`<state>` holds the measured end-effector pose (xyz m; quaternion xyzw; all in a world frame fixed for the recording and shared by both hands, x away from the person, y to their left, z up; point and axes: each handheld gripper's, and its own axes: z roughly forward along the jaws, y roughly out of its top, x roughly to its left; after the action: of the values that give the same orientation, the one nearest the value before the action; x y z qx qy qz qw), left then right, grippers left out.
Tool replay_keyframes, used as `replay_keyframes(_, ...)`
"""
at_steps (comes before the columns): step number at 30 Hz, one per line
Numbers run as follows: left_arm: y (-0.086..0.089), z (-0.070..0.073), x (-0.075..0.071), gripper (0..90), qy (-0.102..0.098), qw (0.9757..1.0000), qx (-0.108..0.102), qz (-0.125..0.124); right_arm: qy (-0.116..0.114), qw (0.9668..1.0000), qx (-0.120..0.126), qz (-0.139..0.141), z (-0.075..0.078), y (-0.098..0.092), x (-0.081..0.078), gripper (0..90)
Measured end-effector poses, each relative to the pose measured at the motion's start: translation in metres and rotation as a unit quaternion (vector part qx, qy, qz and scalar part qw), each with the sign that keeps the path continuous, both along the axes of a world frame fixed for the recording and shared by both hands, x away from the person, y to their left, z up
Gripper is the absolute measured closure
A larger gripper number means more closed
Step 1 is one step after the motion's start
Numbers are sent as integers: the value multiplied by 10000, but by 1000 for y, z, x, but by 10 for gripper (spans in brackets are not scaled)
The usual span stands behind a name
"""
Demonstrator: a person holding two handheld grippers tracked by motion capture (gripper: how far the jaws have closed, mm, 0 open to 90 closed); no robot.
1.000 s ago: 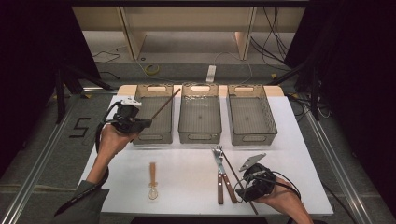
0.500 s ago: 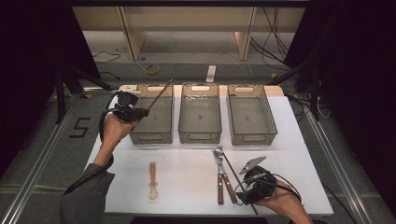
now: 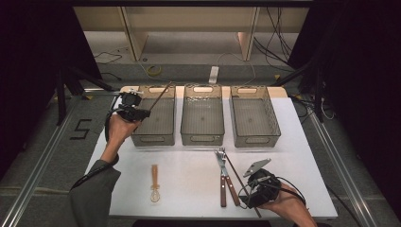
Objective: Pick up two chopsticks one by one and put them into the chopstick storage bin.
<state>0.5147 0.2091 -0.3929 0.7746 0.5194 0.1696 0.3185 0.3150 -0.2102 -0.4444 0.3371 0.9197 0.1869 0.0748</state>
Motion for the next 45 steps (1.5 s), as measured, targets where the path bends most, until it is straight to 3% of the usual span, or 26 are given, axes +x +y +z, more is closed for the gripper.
replay_keyframes(3,1,-2,3,817,2,10000,-1,86,16,10000,1,3,0,0,0,260)
replay_keyframes(6,1,-1,3,652,-72,9997,-224,102,25,10000,4,4,0,0,0,259)
replay_keyframes(8,-1,2,2,591,-84,9997,-216,99,16,10000,-1,4,0,-1,0,260)
replay_keyframes(11,-3,8,-4,494,-129,9995,-257,97,12,10000,7,-7,1,-2,0,259)
replay_keyframes(21,-2,21,-29,315,-176,9980,-607,5,-4,10000,17,-71,2,-3,0,260)
replay_keyframes(25,-5,20,-45,262,-170,9943,-1005,-327,56,9999,12,-117,2,-3,1,282)
replay_keyframes(29,-12,17,-62,214,-295,9920,-1098,-555,154,9997,-50,-177,1,-2,3,317)
replay_keyframes(32,-16,12,-75,210,-525,9909,-1056,-649,245,9995,-63,-177,1,-1,4,354)
replay_keyframes(35,-18,8,-86,207,-616,9894,-1058,-777,359,9991,-149,-156,-1,1,5,398)
replay_keyframes(40,-27,2,-102,185,-685,9868,-1055,-1023,459,9975,-507,-177,-4,4,8,481)
replay_keyframes(45,-39,-2,-114,159,-648,9849,-942,-1299,560,9964,-616,-144,-7,6,11,540)
